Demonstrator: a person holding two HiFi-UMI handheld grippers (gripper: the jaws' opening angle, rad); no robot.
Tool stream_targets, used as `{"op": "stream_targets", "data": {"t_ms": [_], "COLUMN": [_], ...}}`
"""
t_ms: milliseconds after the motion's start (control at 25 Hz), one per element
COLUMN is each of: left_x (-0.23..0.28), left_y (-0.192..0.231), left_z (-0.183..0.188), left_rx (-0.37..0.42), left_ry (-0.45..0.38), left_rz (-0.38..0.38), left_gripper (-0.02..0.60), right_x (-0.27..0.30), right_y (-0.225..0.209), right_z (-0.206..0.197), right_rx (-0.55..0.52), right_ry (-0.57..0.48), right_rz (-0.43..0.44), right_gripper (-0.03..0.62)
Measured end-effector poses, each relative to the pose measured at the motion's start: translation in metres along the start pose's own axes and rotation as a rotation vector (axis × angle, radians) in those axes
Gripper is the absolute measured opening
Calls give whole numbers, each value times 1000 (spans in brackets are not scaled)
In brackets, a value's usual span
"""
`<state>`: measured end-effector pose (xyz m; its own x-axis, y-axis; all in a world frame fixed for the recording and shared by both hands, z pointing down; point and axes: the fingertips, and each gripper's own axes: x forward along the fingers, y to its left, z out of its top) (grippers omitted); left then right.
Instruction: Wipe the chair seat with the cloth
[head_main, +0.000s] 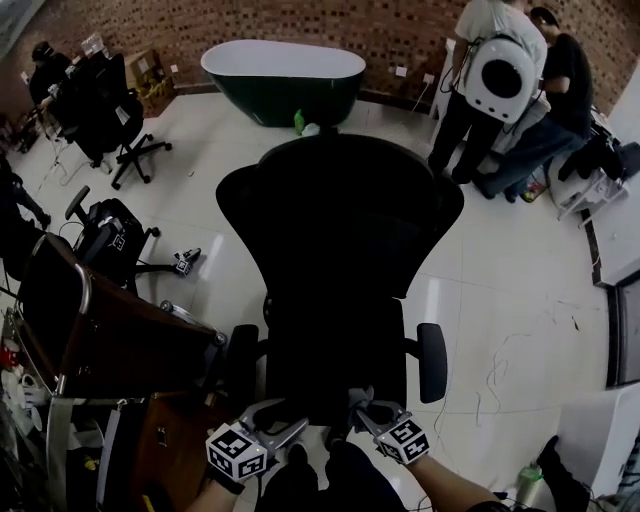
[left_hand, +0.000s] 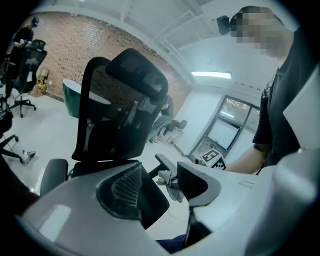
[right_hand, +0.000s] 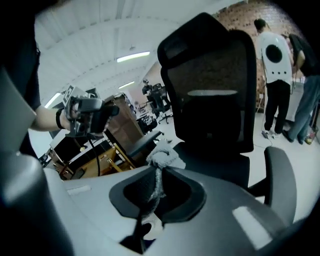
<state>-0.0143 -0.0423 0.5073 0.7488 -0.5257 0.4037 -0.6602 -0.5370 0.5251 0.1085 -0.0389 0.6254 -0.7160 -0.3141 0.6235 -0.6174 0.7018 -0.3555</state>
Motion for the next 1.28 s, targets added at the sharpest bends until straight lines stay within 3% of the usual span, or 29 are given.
{"op": "stream_targets", "data": {"t_ms": [240,560,760,880,1280], "left_x": [-53,-186,-261,-293,-315], "left_y": [-48,-135,-196,-217,-283], "left_z": [28,-23,-76,-97,-106], "left_rx": [89,192,232,254,268], "left_ry": [-102,-160,-153,-156,-205], "left_rz": [-20,-82,-102,-105,-136], "left_gripper": [242,242,241,239,239], "right_x": [-57,-147,-211,-234,-282], "right_y": [66,242,330,366,423], "right_z": [68,94,73,52,15], "right_rx": [-74,-79,-30,-26,-95], "right_ry": [-193,-445,-561,-579,-576], "right_rz": [-4,-2,-31,-66,-67], "right_gripper": [41,41,41,41,40]}}
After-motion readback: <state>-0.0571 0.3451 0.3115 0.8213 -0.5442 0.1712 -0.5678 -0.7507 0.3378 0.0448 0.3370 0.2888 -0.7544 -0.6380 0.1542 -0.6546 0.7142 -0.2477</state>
